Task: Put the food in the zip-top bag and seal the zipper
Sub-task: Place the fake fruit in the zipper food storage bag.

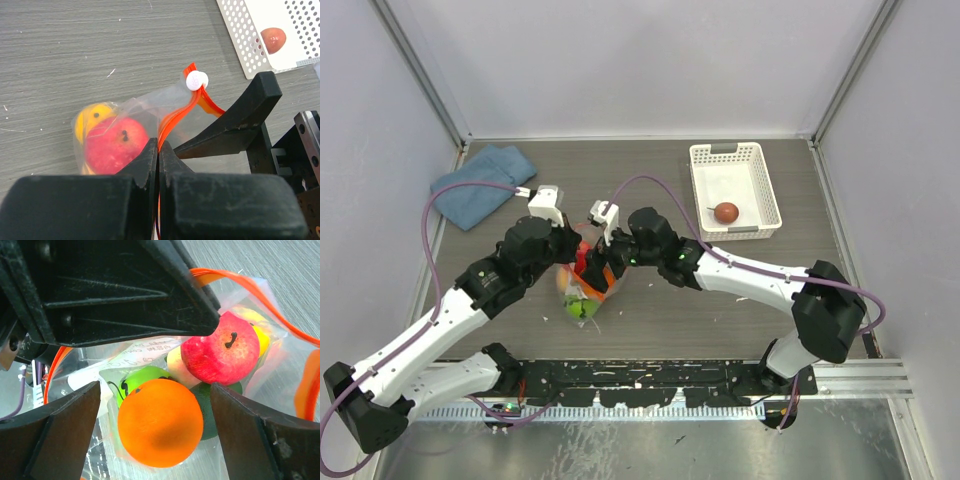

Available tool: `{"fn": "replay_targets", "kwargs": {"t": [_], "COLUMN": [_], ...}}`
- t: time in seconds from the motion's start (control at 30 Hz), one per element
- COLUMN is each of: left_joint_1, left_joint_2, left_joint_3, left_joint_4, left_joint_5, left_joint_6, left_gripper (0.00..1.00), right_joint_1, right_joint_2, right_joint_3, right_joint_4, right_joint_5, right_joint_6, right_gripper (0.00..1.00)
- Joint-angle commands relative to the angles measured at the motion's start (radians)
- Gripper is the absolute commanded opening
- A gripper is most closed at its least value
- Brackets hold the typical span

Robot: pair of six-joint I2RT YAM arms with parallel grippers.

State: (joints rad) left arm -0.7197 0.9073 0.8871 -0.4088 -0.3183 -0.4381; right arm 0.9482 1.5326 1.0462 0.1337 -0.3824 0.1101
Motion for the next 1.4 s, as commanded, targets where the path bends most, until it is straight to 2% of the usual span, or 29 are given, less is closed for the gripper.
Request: {"fn": "replay_targets", "kwargs": {"t": [0.0, 0.13, 0.47, 0.63, 0.97, 1.07, 1.2, 1.27, 1.37], "left_joint_1": [0.001, 0.001, 0.002, 0.001, 0.001, 0.001, 0.000, 0.001, 0.001], "left_joint_2": [-0.004, -0.007, -0.006, -0.015, -0.009, -0.013, -0.018, -0.018, -0.015], "left_joint_3": [0.003, 0.003, 0.007, 0.012, 0.020, 0.019, 0.021, 0.025, 0.044], "left_joint_4": [0.064, 0.062, 0.051, 0.036, 0.019, 0.020, 0.018, 0.011, -0.015], "left_joint_5": [-0.018, -0.028, -0.044, -0.067, -0.067, -0.075, -0.076, -0.081, -0.088], "left_joint_6": [-0.012, -0.010, -0.011, -0.012, -0.022, -0.023, -0.029, -0.031, -0.044], "left_gripper": [0.00, 0.00, 0.00, 0.00, 0.00, 0.00, 0.00, 0.00, 0.00], "right_joint_1": [0.006, 0.006, 0.006, 0.006, 0.006, 0.006, 0.007, 0.006, 0.006], "right_joint_2": [-0.044, -0.069, -0.227, -0.281, -0.206, -0.167, -0.132, -0.124, -0.126], "right_joint_3": [0.057, 0.065, 0.115, 0.104, 0.096, 0.093, 0.100, 0.105, 0.121], "right_joint_4": [0.024, -0.001, -0.188, -0.272, -0.370, -0.370, -0.365, -0.369, -0.395], "right_joint_5": [0.055, 0.086, 0.207, 0.375, 0.516, 0.564, 0.514, 0.482, 0.480], "right_joint_6": [0.032, 0.032, 0.041, 0.102, 0.177, 0.179, 0.180, 0.177, 0.163], "right_gripper": [0.94, 0.94, 0.94, 0.90, 0.80, 0.75, 0.64, 0.54, 0.34]}}
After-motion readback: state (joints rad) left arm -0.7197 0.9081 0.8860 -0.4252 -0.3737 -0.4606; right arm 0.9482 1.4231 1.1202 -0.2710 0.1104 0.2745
